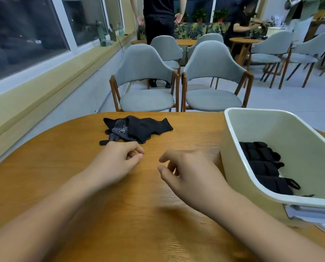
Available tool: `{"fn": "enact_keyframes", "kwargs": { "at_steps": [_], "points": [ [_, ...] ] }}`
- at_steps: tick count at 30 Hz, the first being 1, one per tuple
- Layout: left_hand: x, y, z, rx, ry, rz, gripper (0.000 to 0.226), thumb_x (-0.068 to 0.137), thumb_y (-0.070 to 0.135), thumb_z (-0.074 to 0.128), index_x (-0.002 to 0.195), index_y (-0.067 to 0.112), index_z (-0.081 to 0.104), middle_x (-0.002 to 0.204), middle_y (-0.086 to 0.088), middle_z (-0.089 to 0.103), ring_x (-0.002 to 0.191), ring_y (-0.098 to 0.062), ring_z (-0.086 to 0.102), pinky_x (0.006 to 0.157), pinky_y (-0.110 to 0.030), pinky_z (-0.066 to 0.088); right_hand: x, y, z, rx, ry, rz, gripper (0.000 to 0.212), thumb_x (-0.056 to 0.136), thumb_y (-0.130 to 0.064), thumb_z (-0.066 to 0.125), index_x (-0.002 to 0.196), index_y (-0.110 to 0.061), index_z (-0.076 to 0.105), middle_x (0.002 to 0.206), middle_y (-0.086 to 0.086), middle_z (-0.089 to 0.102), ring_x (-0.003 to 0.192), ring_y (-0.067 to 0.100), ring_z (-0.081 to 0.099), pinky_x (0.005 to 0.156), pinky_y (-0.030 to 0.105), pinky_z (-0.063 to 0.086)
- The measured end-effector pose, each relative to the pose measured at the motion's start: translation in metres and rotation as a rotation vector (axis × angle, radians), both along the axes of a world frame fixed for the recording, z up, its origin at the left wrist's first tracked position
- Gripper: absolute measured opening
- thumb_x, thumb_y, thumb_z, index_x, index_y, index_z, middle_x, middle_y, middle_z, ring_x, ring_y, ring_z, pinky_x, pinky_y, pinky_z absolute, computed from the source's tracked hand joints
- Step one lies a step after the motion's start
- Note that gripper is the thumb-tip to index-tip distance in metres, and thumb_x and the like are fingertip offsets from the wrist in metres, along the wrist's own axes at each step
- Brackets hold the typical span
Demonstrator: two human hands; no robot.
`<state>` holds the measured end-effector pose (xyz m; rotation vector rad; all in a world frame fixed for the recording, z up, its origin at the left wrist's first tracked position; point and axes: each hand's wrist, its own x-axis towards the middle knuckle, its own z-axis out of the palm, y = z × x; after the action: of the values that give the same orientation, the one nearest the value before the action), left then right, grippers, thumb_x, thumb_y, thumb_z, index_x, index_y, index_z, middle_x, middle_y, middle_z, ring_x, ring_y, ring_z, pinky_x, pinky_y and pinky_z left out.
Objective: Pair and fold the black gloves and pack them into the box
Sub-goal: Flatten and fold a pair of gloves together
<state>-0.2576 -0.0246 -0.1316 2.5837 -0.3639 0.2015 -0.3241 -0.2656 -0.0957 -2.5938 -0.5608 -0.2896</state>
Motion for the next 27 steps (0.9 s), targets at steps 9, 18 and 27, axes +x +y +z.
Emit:
{"fn": "enact_keyframes", "kwargs": {
  "at_steps": [9,18,27],
  "points": [
    [0.049,-0.036,-0.022,0.184,-0.276,-0.045,0.014,0.098,0.034,0.066,0.111,0.032,0.071,0.088,0.015,0.061,0.089,-0.010,0.062,0.076,-0.034,0.054,0.028,-0.007,-0.079,0.107,0.004,-0.049,0.023,0.104,-0.048,0.055,0.116,-0.033,0.068,0.093,-0.014,0.067,0.084,0.009,0.062,0.077,0.042,0.056],
    [0.136,-0.075,-0.031,0.284,-0.271,-0.098,0.034,0.100,0.001,0.053,0.123,0.018,0.072,0.118,-0.004,0.065,0.113,-0.029,0.059,0.090,-0.048,0.054,0.036,-0.015,-0.097,0.248,0.050,-0.034,0.021,0.101,-0.039,0.065,0.118,-0.030,0.074,0.092,-0.013,0.066,0.085,0.006,0.061,0.083,0.036,0.053],
    [0.182,-0.078,-0.030,0.509,-0.178,-0.187,0.060,0.097,-0.001,0.062,0.142,0.038,0.059,0.141,0.003,0.054,0.130,-0.025,0.048,0.107,-0.045,0.045,0.034,-0.016,-0.099,0.263,0.080,-0.033,0.020,0.102,-0.039,0.066,0.118,-0.031,0.074,0.093,-0.014,0.064,0.086,0.006,0.060,0.083,0.037,0.053]
  ]
}}
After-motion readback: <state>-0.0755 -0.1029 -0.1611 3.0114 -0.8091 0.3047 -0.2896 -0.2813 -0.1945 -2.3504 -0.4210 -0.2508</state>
